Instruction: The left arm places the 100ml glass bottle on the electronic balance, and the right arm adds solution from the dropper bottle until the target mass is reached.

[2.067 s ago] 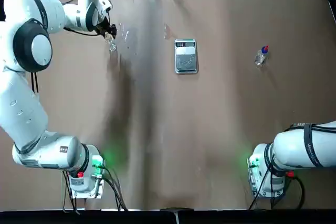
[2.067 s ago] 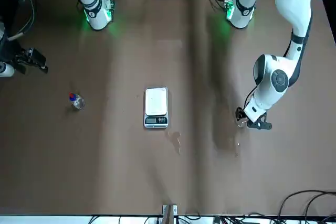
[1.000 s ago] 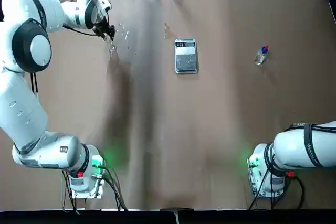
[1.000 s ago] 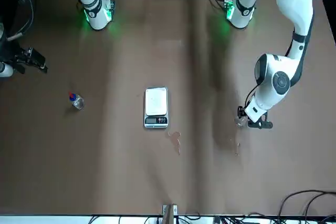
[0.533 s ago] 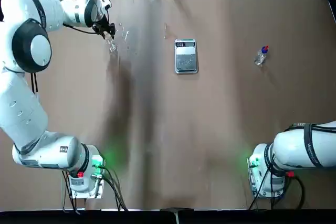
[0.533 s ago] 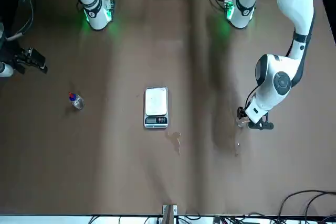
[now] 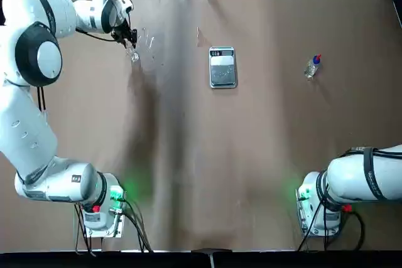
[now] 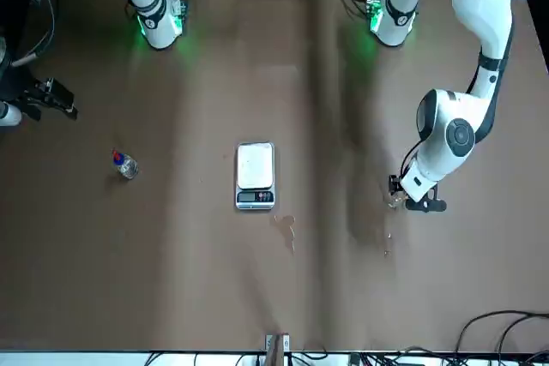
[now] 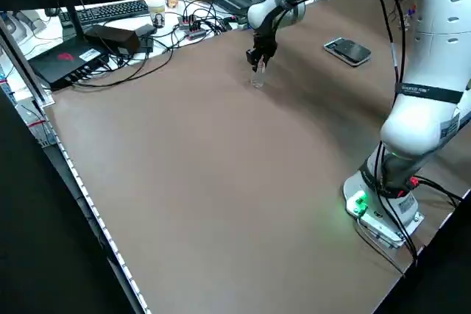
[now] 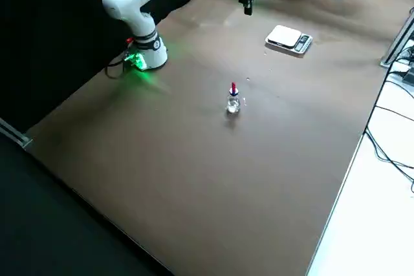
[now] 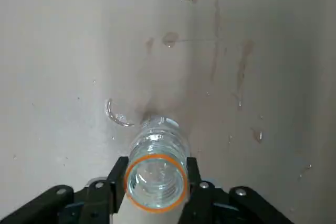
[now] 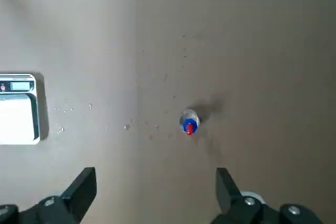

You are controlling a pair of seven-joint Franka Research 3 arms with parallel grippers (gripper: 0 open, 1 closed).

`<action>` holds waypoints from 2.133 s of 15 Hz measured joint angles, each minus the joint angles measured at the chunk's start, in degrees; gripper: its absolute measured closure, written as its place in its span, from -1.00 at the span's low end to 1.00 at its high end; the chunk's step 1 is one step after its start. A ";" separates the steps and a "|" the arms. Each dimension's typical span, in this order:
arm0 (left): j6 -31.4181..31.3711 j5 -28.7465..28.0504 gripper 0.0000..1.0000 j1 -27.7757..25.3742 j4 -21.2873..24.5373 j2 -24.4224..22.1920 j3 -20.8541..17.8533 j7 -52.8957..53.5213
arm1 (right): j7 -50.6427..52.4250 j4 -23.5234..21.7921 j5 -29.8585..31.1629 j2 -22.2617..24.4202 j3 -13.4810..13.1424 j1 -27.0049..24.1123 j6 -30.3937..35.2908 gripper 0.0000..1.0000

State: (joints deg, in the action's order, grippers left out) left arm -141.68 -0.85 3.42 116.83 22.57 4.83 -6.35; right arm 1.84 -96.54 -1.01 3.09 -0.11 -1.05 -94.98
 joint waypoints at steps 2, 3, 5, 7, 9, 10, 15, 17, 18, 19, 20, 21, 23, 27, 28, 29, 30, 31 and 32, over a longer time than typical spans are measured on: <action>-0.02 0.00 0.03 0.00 -0.21 0.02 0.02 -0.01 | 0.00 0.00 0.00 0.00 0.00 0.00 0.00 -1.00; -0.02 0.00 0.03 0.01 -0.66 0.01 0.04 -0.03 | 0.00 0.00 0.00 0.00 0.00 0.00 0.00 -1.00; 0.64 0.00 0.03 0.15 -2.11 -0.05 0.21 -0.04 | 0.00 0.00 0.00 0.00 0.01 0.00 0.00 -1.00; 4.27 0.00 0.03 1.64 -4.34 -0.40 0.46 -0.68 | 0.00 0.00 0.00 0.00 0.01 0.00 0.00 -1.00; 10.49 0.00 0.03 5.43 -7.62 -0.73 0.65 -4.00 | 0.00 0.00 -0.02 0.00 0.05 0.00 0.00 -1.00; 13.38 0.00 0.03 8.03 -9.53 -0.75 0.69 -6.83 | 0.00 0.00 -0.02 0.00 0.07 0.01 0.01 -1.00; 26.02 0.00 0.03 21.56 -21.55 2.29 0.52 -22.86 | 0.00 0.00 -0.10 0.00 0.18 0.05 -0.26 -1.00; 28.49 0.00 0.03 25.81 -27.46 6.02 0.26 -28.44 | 0.00 0.01 -0.13 0.00 0.37 0.17 -0.86 -1.00; 28.73 0.00 0.03 27.86 -29.81 7.91 -0.14 -31.22 | 0.00 0.01 -0.13 0.00 0.47 0.22 -1.37 -1.00; 28.76 0.00 0.03 32.74 -33.85 11.43 -2.27 -35.04 | 0.00 0.00 -0.15 0.00 0.58 0.27 -2.07 -1.00; 28.77 0.00 0.03 35.63 -35.59 13.04 -3.86 -36.65 | -0.01 0.00 -0.37 0.00 0.58 0.26 -2.12 -1.00; 28.69 0.00 0.03 38.23 -37.13 14.54 -5.08 -38.59 | -0.01 -0.01 -1.32 -0.01 0.55 0.26 -2.24 -1.00; 27.83 0.01 0.03 41.63 -39.26 16.86 -5.77 -42.10 | -0.01 0.00 -3.42 0.00 0.48 0.23 -3.37 -1.00; 25.37 2.26 0.03 44.19 -44.16 20.36 -5.75 -44.68 | -0.14 -0.01 -4.05 -0.01 0.08 -0.23 -5.19 -1.00; 24.97 2.47 0.03 44.26 -45.25 20.97 -5.75 -44.68 | -0.14 -0.06 -4.15 -0.02 0.01 -0.47 -5.06 -1.00; 24.48 2.53 0.03 44.35 -45.95 21.39 -5.75 -44.68 | -0.14 -0.12 -4.19 -0.04 0.00 -0.65 -4.77 -1.00; 23.69 2.55 0.03 44.54 -46.28 21.66 -5.76 -44.68 | -0.14 -0.16 -4.20 -0.08 -0.01 -0.83 -4.48 -1.00; 22.49 2.55 0.03 44.83 -46.38 21.87 -5.75 -44.68 | -0.15 -0.20 -4.20 -0.13 -0.02 -1.15 -4.35 -1.00; 21.30 2.55 0.03 45.18 -46.40 22.07 -5.76 -44.68 | -0.14 -0.20 -4.20 -0.19 -0.04 -1.76 -4.29 -1.00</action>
State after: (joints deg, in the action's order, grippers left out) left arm -120.39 1.70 48.60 70.44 44.65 -0.93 -51.03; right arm 1.70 -96.74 -5.21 2.90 -0.15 -2.81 -99.27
